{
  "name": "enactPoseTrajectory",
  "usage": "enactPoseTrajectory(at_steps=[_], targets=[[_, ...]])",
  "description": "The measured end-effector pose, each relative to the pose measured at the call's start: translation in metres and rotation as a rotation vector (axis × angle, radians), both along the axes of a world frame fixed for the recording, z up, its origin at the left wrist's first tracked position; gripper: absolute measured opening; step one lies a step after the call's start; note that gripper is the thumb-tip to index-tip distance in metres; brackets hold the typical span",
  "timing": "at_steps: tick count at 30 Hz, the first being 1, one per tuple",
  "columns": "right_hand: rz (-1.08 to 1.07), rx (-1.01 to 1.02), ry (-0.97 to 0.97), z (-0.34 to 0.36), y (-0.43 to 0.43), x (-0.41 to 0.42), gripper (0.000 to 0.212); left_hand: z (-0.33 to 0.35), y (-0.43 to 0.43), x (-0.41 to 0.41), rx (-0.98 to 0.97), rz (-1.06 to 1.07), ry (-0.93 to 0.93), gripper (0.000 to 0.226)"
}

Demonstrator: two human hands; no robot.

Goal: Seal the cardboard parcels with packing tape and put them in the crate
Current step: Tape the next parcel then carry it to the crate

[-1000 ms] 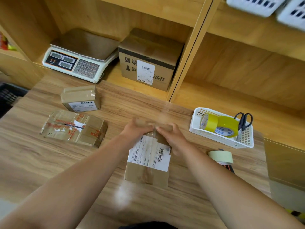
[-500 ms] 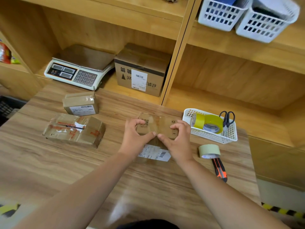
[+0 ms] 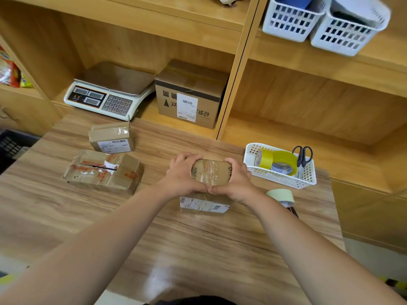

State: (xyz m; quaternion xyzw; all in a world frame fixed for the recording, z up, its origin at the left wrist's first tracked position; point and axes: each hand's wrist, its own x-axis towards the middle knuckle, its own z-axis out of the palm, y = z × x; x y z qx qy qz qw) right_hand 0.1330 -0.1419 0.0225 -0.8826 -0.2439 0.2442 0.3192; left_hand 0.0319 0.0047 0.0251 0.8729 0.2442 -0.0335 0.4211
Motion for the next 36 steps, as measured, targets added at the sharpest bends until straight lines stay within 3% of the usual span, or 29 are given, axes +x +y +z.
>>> enactPoseTrajectory(at_steps=[13,20,24,29,36], targets=[[-0.099,0.079,0.007,-0.006,0.004,0.001,0.068,-0.011,0.001,0.008,-0.192,0.146,-0.149,0.058],[-0.171,0.097,-0.025,-0.009,0.009,0.003,0.052,-0.012,0.002,0.013,-0.144,0.193,-0.165,0.034],[-0.228,0.063,-0.050,-0.009,0.015,0.003,0.045,-0.010,0.003,0.020,0.006,0.213,-0.177,0.021],[-0.247,-0.063,-0.121,-0.006,0.023,0.003,0.043,-0.011,0.004,0.028,0.173,0.205,-0.210,0.021],[-0.211,-0.176,-0.291,-0.003,0.031,0.003,0.044,-0.012,0.006,0.030,0.067,0.205,-0.206,0.028]])
